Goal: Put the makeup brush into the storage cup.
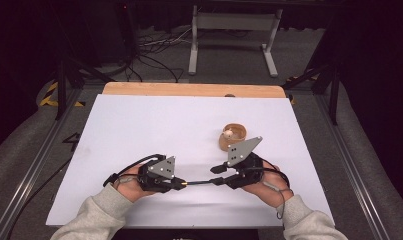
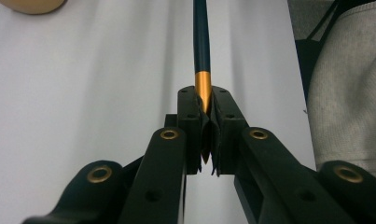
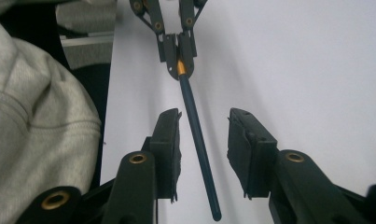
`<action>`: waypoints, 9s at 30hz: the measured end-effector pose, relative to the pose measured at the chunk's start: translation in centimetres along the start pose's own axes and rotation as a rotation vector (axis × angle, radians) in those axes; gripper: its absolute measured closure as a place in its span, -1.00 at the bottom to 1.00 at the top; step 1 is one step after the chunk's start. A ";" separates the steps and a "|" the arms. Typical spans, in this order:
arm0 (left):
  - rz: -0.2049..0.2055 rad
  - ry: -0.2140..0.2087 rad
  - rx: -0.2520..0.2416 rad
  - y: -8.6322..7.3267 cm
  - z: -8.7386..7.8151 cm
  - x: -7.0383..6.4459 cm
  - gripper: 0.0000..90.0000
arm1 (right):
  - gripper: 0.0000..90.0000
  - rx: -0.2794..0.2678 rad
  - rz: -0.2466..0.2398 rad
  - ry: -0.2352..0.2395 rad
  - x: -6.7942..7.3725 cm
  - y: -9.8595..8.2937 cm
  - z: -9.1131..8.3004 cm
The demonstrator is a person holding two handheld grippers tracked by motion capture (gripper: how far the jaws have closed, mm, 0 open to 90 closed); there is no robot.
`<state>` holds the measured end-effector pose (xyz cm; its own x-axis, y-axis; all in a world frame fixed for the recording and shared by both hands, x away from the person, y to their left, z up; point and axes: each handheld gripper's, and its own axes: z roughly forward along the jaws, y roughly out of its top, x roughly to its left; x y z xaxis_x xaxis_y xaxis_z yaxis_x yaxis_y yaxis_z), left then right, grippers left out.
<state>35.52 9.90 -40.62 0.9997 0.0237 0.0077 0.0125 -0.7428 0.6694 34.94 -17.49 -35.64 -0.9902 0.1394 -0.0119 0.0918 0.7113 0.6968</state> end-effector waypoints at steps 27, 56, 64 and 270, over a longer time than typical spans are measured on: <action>-0.009 -0.010 0.030 0.1 0.3 0.2 0.87 | 0.43 0.324 -0.076 0.055 0.1 4.1 3.7; 0.001 -0.028 0.038 0.5 0.8 0.2 0.87 | 0.67 0.447 -0.088 0.132 -0.5 4.2 6.8; 0.005 -0.035 0.036 0.6 0.9 0.1 0.87 | 0.84 0.461 -0.107 0.134 -0.6 4.2 7.0; -0.377 0.499 -0.573 -11.7 -6.2 -2.4 -1.00 | -1.00 -0.592 0.255 -0.561 -2.2 -9.0 -4.4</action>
<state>32.88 22.68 -43.85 0.8026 0.5940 -0.0549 0.1959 -0.1755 0.9648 35.86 -27.26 -38.68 -0.7334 0.6781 -0.0482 0.0800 0.1564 0.9845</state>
